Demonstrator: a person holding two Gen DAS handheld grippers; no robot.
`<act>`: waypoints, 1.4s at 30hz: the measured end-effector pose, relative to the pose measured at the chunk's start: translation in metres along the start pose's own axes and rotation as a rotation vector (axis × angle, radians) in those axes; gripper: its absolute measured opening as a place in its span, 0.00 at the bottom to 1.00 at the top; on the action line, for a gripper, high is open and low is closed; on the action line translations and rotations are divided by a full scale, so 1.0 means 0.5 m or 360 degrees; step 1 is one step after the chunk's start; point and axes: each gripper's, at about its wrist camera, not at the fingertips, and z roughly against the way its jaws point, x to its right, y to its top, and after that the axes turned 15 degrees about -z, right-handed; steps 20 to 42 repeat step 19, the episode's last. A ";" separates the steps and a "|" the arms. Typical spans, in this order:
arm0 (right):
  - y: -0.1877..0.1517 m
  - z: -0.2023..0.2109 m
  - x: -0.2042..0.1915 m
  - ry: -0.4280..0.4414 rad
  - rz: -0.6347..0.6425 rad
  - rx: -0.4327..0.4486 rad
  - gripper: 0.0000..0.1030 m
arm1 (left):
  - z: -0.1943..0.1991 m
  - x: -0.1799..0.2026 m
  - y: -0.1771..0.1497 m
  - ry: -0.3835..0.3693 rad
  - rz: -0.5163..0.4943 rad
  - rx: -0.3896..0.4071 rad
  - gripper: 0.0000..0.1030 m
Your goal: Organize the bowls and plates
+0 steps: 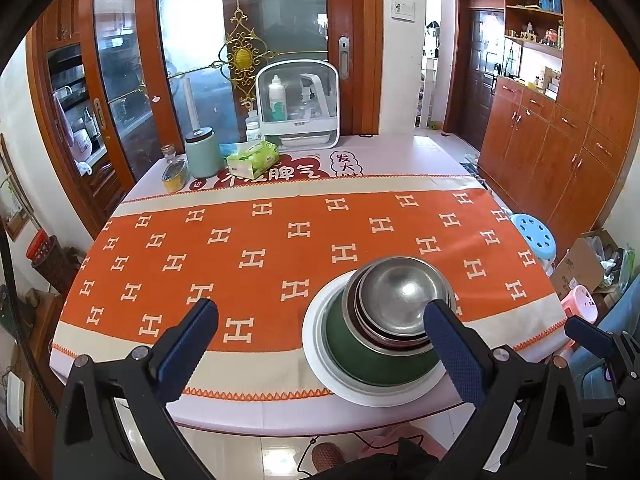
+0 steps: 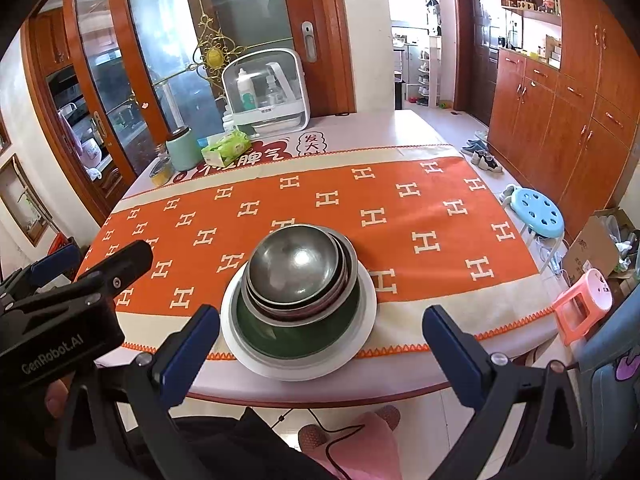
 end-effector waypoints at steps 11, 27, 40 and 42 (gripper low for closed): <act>0.001 -0.002 -0.002 -0.0011 -0.0004 -0.0003 0.99 | -0.008 -0.010 0.004 -0.0036 -0.0020 0.0021 0.99; 0.002 -0.008 -0.003 -0.0011 -0.0003 -0.0012 0.99 | -0.008 -0.011 0.004 -0.0041 -0.0018 0.0023 0.99; 0.002 -0.008 -0.003 -0.0011 -0.0003 -0.0012 0.99 | -0.008 -0.011 0.004 -0.0041 -0.0018 0.0023 0.99; 0.002 -0.008 -0.003 -0.0011 -0.0003 -0.0012 0.99 | -0.008 -0.011 0.004 -0.0041 -0.0018 0.0023 0.99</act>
